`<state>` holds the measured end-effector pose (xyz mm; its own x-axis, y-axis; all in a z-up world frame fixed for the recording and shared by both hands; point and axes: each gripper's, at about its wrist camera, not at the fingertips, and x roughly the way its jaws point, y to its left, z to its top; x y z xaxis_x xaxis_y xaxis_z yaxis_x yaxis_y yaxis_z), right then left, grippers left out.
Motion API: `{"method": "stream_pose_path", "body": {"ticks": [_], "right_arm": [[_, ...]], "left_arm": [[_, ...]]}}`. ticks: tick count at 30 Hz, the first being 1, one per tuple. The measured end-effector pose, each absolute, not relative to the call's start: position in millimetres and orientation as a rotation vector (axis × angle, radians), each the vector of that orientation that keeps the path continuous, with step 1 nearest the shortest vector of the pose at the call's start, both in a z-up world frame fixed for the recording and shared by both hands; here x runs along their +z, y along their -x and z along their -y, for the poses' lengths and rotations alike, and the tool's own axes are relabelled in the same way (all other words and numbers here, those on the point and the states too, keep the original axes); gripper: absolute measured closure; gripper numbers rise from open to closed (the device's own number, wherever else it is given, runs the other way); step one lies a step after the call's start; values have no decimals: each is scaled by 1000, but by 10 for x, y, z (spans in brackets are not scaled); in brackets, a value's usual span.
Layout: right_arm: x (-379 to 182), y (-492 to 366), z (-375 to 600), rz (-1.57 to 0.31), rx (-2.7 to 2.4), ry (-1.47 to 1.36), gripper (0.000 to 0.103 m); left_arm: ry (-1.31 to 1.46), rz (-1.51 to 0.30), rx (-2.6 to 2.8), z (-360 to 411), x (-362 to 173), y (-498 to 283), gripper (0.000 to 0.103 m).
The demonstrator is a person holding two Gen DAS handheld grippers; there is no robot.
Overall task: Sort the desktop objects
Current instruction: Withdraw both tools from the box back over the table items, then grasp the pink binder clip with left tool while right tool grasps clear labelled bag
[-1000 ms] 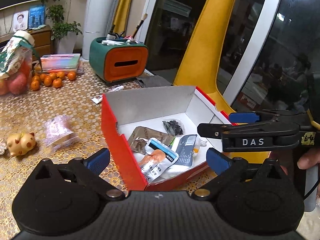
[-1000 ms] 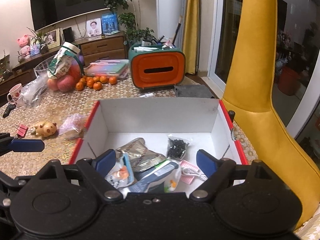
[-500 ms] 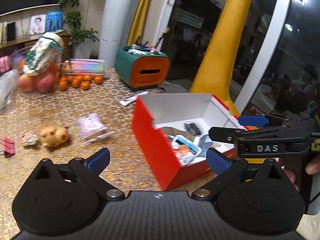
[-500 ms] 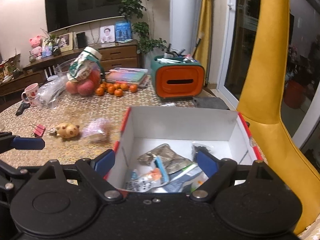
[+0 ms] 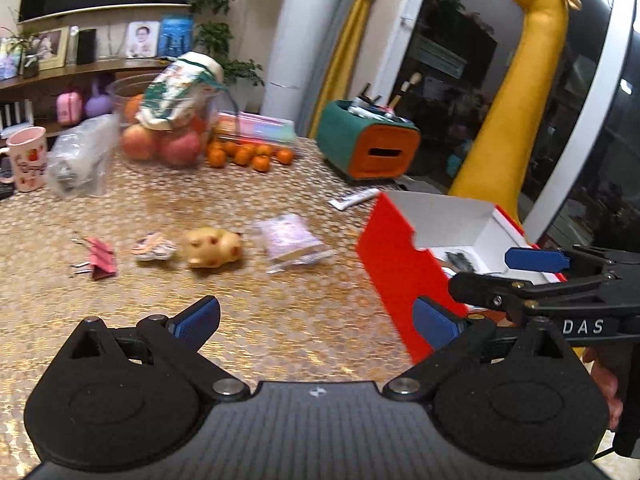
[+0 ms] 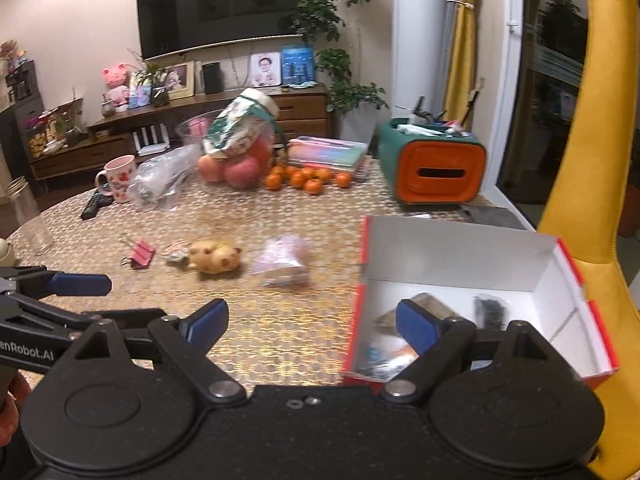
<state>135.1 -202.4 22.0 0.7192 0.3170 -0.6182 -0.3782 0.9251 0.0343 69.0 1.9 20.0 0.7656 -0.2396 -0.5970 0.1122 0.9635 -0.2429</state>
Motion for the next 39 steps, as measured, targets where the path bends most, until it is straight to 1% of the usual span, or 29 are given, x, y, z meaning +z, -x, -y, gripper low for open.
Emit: {"method": "stream_pose_path", "body": {"ticks": [9,19,33,39], "right_arm": [[92,-1337,1623,-674,420,118,12],[-68,-1525,1348,-694,435,138,12],[-292,-2129,1156,-720,435,177,12],[-383,-2419,1100,-740,427,175,13]], "left_arm": [[219,-662,-94,-524,46,-605,0],[214,-670,11,-883,-117,-774,0],[217,-716,120,-1363,-394,-1244,0],[172,-724,145,-1489,-509,-1437,0]]}}
